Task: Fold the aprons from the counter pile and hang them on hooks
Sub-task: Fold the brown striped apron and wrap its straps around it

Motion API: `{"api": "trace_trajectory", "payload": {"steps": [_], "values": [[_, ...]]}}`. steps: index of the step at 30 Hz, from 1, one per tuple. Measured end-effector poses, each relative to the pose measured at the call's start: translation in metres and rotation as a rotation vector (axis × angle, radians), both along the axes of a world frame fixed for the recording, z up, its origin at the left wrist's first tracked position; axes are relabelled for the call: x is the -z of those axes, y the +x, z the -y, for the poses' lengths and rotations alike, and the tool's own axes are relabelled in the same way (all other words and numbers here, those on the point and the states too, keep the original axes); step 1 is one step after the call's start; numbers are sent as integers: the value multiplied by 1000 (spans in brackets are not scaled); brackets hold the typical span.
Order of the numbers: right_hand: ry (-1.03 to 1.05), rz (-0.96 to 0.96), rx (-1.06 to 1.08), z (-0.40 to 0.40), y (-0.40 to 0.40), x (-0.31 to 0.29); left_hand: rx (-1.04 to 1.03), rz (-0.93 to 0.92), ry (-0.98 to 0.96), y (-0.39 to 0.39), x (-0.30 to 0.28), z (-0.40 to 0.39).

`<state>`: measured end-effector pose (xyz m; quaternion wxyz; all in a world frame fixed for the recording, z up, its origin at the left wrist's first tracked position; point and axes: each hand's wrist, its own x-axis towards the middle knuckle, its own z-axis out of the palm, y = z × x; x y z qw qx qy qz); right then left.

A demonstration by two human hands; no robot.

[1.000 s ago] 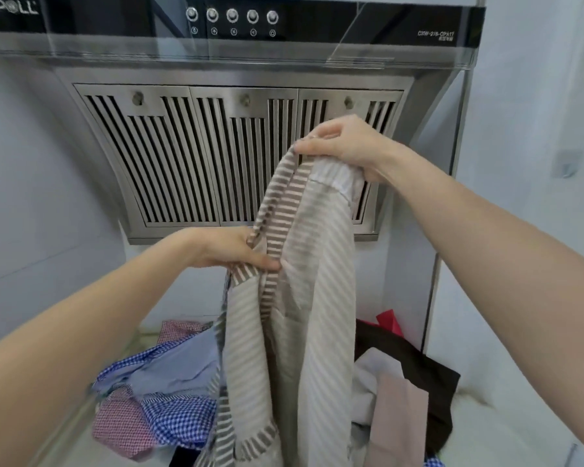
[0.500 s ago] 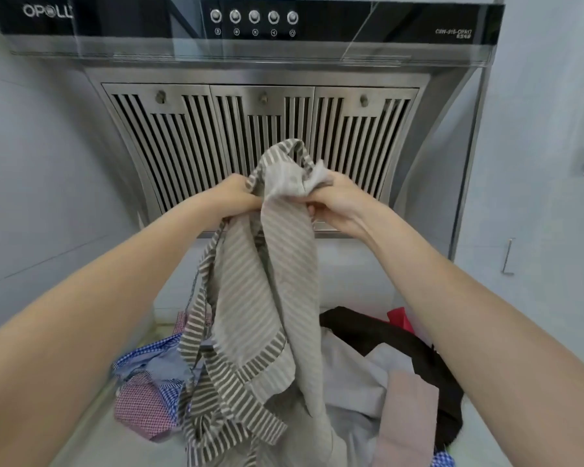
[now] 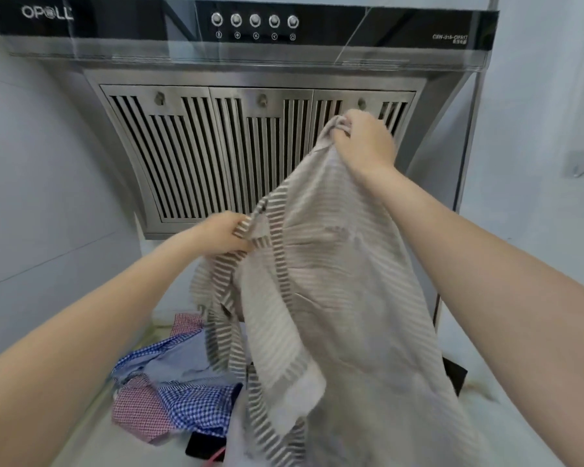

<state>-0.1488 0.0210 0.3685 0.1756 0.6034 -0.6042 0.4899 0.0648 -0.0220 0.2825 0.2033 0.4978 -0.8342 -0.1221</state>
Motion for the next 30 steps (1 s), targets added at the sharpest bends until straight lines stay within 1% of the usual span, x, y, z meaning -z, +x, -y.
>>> {"api": "trace_trajectory", "payload": {"steps": [1, 3, 4, 5, 6, 7, 8, 10, 12, 13, 14, 15, 16, 17, 18, 19, 20, 21, 23, 24, 25, 27, 30], "values": [[62, 95, -211, -3, 4, 0, -103, -90, -57, 6, 1, 7], [227, 332, -629, -13, 7, 3, -277, -375, -80, 16, -3, 15], [331, 422, -775, -18, 5, 7, -343, -466, -106, 20, -8, 16], [447, 470, -893, -21, 1, 12, -395, -519, -146, 22, -14, 16], [571, 480, -954, -21, -4, 19, -427, -544, -187, 23, -21, 17], [707, 458, -968, -20, -7, 28, -450, -541, -239, 23, -28, 17], [856, 383, -941, -20, -8, 38, -464, -514, -296, 23, -34, 18], [1096, 200, -789, -16, -8, 59, -448, -414, -422, 19, -46, 16], [1278, 34, -557, -12, -11, 78, -405, -323, -521, 13, -53, 10], [1322, -80, -412, -8, -14, 83, -385, -258, -560, 10, -56, 7], [1322, -213, -227, -8, -19, 83, -366, -154, -599, 8, -58, 4], [1227, -341, -6, -10, -27, 80, -346, -33, -623, 5, -58, 2], [1042, -415, 188, -14, -34, 74, -325, 69, -619, 4, -59, 1], [811, -395, 334, -19, -44, 66, -301, 133, -571, 3, -61, -1], [608, -293, 425, -22, -56, 58, -263, 169, -484, 3, -63, -3], [464, -200, 460, -23, -69, 50, -207, 191, -364, 4, -65, -7], [394, -133, 482, -27, -77, 38, -138, 215, -228, 4, -66, -13], [375, -74, 477, -28, -86, 27, -68, 217, -91, 4, -67, -22], [385, 35, 449, -30, -100, 10, 48, 123, 137, 3, -65, -39], [355, 85, 442, -31, -104, 2, 91, 72, 212, 3, -64, -46], [296, 149, 421, -30, -105, -4, 131, 27, 265, 4, -63, -47], [121, 227, 358, -23, -103, -15, 180, -78, 308, 10, -63, -42], [-142, 205, 239, 0, -84, -21, 158, -209, 282, 26, -62, -17]]}}
